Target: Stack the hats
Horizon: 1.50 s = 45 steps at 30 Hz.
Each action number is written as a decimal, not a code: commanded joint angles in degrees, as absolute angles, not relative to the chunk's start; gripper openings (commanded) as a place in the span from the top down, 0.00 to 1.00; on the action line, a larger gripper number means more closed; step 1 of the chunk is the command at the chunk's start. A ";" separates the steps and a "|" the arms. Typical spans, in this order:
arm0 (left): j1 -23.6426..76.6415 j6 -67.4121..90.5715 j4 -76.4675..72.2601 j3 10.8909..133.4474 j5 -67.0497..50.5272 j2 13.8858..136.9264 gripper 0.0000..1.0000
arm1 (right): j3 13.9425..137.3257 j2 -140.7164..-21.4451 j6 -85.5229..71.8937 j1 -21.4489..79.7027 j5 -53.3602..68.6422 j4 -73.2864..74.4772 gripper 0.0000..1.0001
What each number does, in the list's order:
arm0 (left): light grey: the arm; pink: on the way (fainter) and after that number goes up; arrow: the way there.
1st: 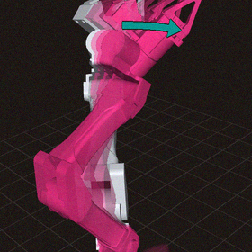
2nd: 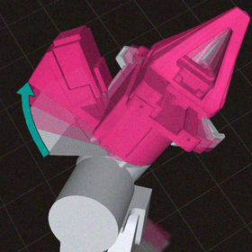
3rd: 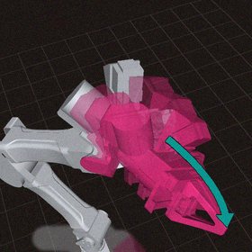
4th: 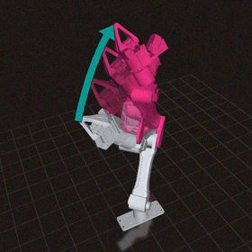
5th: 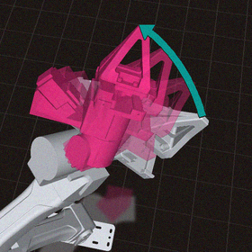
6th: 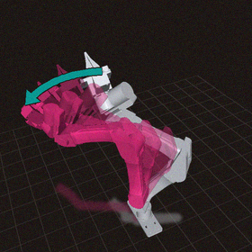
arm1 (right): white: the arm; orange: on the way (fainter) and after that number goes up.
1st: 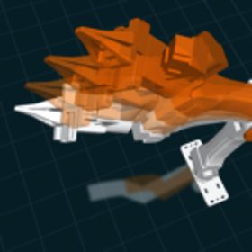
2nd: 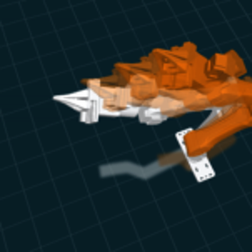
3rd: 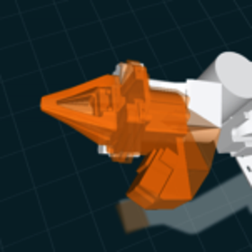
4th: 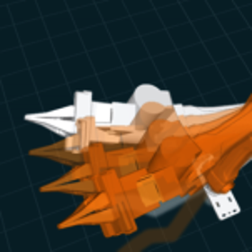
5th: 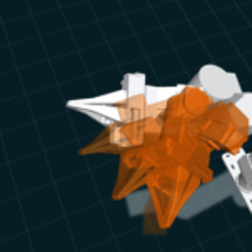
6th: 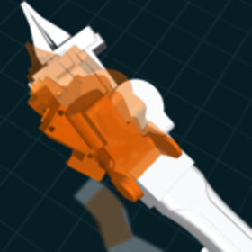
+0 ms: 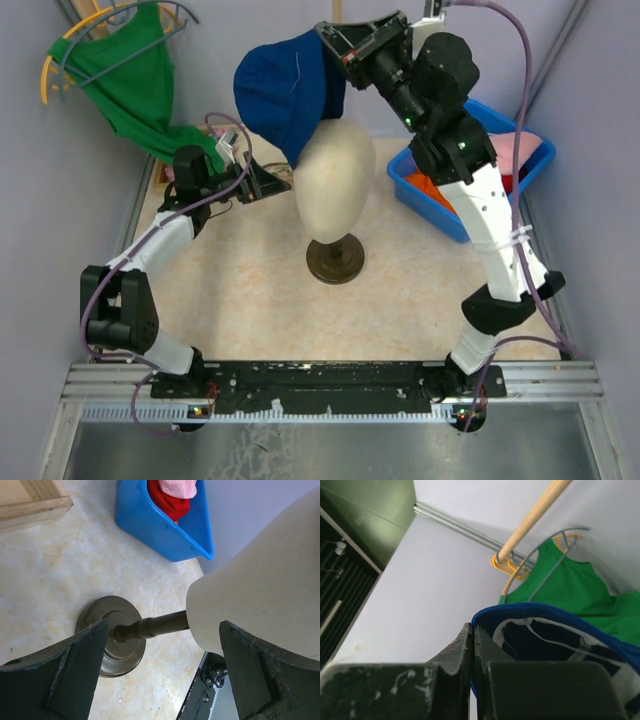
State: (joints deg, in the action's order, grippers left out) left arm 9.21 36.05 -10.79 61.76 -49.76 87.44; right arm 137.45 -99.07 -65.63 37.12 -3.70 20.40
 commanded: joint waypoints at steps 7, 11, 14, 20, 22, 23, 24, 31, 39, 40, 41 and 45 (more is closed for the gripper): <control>8.88 35.97 -11.81 62.15 -51.92 88.05 0.03 | 121.97 -85.05 -60.99 37.53 -7.38 22.09 1.00; 8.88 35.97 -11.22 63.15 -52.42 88.67 0.03 | 112.92 -77.65 -60.22 37.53 -10.44 21.38 1.00; 9.01 36.15 -11.07 63.94 -52.77 89.10 0.03 | 108.07 -73.32 -59.51 37.57 -12.38 22.53 1.00; 9.05 36.70 -10.37 66.56 -53.04 90.10 0.04 | 96.32 -64.70 -60.45 37.55 -15.47 24.72 1.00; 9.10 37.32 -10.73 67.36 -52.92 90.11 0.04 | 91.91 -61.85 -61.43 37.53 -16.62 25.15 1.00; 9.06 37.87 -11.21 67.55 -53.03 90.10 0.04 | 89.75 -60.50 -61.57 37.60 -17.36 25.34 1.00; 9.05 38.40 -11.77 67.70 -53.22 90.10 0.04 | 87.78 -59.38 -61.86 37.54 -17.81 25.73 1.00; 9.05 43.35 -16.69 67.56 -53.51 88.93 0.04 | 81.06 -57.24 -61.80 37.46 -20.37 25.18 1.00; 9.05 53.81 -29.14 63.16 -55.42 88.91 0.03 | 75.61 -56.24 -65.19 32.05 -16.95 23.11 1.00; 9.05 55.47 -31.44 62.73 -55.72 89.09 0.03 | 74.82 -56.12 -66.34 30.13 -14.80 22.66 1.00; 9.05 56.54 -32.88 62.72 -55.86 89.55 0.03 | 74.12 -56.08 -67.11 28.45 -13.02 22.21 1.00; 9.05 57.29 -33.84 64.70 -56.60 91.07 0.03 | 73.69 -57.10 -68.93 23.58 -7.92 20.57 1.00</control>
State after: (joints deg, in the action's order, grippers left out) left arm 9.23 53.84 -27.38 63.29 -54.65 90.17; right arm 73.14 -57.28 -65.93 27.24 -11.94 25.12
